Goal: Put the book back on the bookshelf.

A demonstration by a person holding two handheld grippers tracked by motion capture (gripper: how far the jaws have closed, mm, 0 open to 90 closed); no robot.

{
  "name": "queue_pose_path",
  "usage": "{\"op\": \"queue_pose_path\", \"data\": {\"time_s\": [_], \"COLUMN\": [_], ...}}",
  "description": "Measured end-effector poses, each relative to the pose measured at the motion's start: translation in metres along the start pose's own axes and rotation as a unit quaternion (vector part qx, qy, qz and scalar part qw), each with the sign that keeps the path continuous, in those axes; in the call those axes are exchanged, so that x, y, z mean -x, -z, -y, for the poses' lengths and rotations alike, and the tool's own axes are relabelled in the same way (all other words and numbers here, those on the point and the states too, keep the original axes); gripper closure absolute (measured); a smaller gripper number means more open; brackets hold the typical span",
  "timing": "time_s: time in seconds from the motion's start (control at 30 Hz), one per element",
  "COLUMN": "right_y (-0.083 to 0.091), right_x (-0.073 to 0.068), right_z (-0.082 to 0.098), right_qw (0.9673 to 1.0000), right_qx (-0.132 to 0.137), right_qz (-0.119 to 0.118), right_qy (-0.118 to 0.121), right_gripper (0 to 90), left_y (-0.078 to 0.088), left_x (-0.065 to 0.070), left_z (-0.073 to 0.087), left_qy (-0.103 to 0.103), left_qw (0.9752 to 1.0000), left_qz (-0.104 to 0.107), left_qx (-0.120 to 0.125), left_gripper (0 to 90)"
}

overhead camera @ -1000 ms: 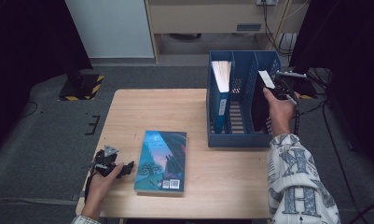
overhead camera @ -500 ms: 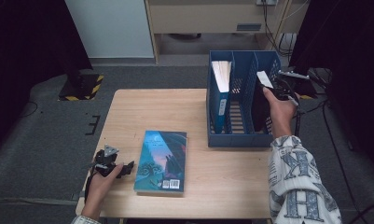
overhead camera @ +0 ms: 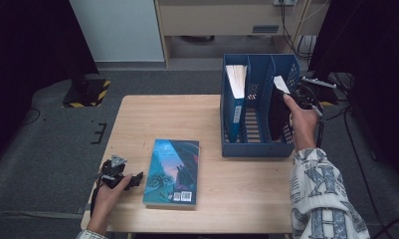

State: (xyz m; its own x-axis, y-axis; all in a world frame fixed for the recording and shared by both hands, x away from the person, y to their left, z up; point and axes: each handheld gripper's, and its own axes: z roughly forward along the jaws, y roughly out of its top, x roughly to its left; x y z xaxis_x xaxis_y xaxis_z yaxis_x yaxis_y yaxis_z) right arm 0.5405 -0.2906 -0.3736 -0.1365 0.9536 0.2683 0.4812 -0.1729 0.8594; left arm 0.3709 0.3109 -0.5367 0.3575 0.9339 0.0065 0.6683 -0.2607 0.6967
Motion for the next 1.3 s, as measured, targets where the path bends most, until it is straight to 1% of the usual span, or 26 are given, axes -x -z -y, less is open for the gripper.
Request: {"op": "queue_pose_path", "data": {"time_s": [0.03, 0.13, 0.23, 0.27, 0.33, 0.4, 0.47, 0.53, 0.67, 0.8, 0.87, 1.0, 1.13, 1.3], "right_y": [0.001, 0.004, 0.006, 0.008, 0.011, 0.014, 0.017, 0.020, 0.027, 0.034, 0.037, 0.044, 0.050, 0.057], "right_x": [0.000, -0.001, -0.001, -0.001, -0.002, -0.001, -0.001, -0.003, -0.004, -0.006, -0.007, -0.006, -0.006, -0.007], "right_z": [0.000, -0.001, -0.001, -0.002, -0.002, -0.003, -0.003, -0.003, 0.000, 0.005, 0.008, 0.012, 0.015, 0.016], "right_qw": [1.0000, 0.9999, 0.9998, 0.9997, 0.9996, 0.9995, 0.9994, 0.9995, 0.9991, 0.9989, 0.9990, 0.9989, 0.9987, 0.9982], "right_qx": [0.003, 0.008, 0.013, 0.012, 0.019, 0.022, 0.018, 0.015, 0.023, 0.024, 0.020, 0.024, 0.024, 0.027], "right_qz": [-0.002, -0.005, -0.016, -0.018, -0.017, -0.022, -0.030, -0.023, -0.032, -0.034, -0.029, -0.032, -0.034, -0.030], "right_qy": [-0.003, 0.003, 0.005, 0.005, 0.008, 0.006, 0.006, 0.015, 0.014, 0.021, 0.027, 0.025, 0.030, 0.045], "right_gripper": [28.8, 24.1, 18.4, 17.6, 16.0, 13.6, 11.4, 11.5, 10.8, 11.9, 12.8, 12.3, 12.4, 12.1], "left_y": [0.000, 0.000, 0.000, 0.000, 0.000, 0.000, 0.000, 0.000, 0.000, 0.000, 0.000, 0.000, 0.000, 0.000], "left_x": [0.000, 0.000, 0.000, 0.000, 0.000, 0.000, 0.001, 0.001, 0.001, 0.001, 0.002, 0.002, 0.002, 0.002], "left_z": [0.000, 0.000, 0.000, 0.000, 0.000, 0.000, 0.000, 0.000, 0.000, 0.000, 0.000, 0.000, 0.000, 0.000], "left_qy": [0.000, 0.000, 0.000, 0.000, 0.000, 0.000, 0.000, 0.000, 0.000, -0.001, -0.001, -0.001, -0.001, -0.001], "left_qw": [1.0000, 1.0000, 1.0000, 1.0000, 1.0000, 1.0000, 1.0000, 1.0000, 1.0000, 1.0000, 1.0000, 1.0000, 1.0000, 1.0000], "left_qz": [0.000, 0.000, 0.000, 0.000, 0.000, 0.000, 0.000, 0.000, 0.000, 0.000, 0.000, 0.000, 0.001, 0.001], "left_qx": [0.000, 0.000, 0.000, 0.000, 0.000, 0.000, 0.000, 0.000, 0.000, 0.000, 0.000, 0.000, 0.000, 0.000], "left_gripper": [0.0, 0.0, 0.0, 0.0, 0.0, 0.0, 0.0, 0.0, 0.0, 0.0, 0.0, 0.0, 0.0, 0.0]}}
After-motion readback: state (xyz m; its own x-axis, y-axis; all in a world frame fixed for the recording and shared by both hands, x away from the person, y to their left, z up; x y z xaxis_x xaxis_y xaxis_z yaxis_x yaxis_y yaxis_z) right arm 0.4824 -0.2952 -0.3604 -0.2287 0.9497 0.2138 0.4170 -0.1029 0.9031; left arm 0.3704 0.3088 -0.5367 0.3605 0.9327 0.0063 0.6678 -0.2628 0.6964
